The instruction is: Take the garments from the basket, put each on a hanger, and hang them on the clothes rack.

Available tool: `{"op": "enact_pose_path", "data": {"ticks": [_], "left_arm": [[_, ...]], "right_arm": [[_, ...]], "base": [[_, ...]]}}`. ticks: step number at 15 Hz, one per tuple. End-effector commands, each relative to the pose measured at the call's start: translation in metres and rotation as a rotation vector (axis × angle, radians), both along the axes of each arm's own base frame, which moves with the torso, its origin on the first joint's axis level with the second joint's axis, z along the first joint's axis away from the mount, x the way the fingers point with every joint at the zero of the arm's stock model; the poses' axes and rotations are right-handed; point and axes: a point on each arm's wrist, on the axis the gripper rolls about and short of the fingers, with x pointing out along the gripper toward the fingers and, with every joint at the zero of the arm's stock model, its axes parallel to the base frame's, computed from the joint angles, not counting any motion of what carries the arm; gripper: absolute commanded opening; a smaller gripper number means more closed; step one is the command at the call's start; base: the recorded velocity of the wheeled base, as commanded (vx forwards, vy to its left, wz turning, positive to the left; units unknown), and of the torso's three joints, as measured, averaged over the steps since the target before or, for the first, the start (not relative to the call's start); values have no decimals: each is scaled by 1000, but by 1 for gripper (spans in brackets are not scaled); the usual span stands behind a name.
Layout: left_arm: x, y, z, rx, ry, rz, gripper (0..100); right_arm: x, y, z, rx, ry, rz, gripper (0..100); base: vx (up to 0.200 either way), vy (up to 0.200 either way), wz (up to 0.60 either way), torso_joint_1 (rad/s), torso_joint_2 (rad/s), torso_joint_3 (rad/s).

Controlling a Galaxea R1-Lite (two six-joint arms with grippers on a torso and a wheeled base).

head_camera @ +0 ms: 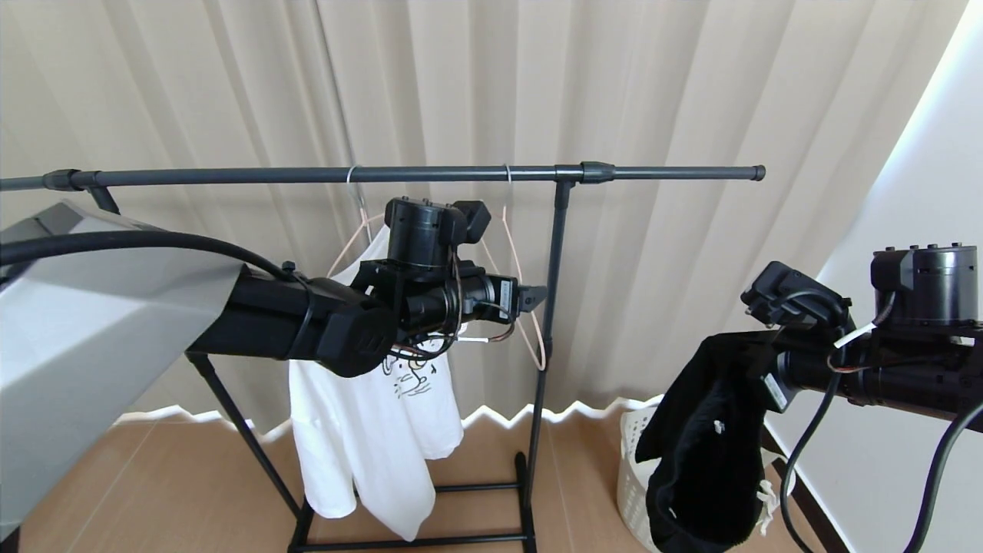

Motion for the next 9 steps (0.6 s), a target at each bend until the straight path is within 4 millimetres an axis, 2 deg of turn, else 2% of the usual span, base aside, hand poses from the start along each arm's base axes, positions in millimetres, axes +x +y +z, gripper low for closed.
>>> {"op": "enact_pose_path", "data": {"ticks": [1,5,9], "left_arm": [[14,-8,-16,12,10,4,100],[30,-16,-33,34,9,53,100],[32,-15,-40,90,3,118,100]], "right_arm": [[1,0,-1,-1,5,0,0],[1,0,-3,-2,11,0,0],[1,0,-3,-2,11,0,0]], "base": [[0,0,0,0,0,0],[0,0,0,0,0,0],[0,0,0,0,0,0]]}}
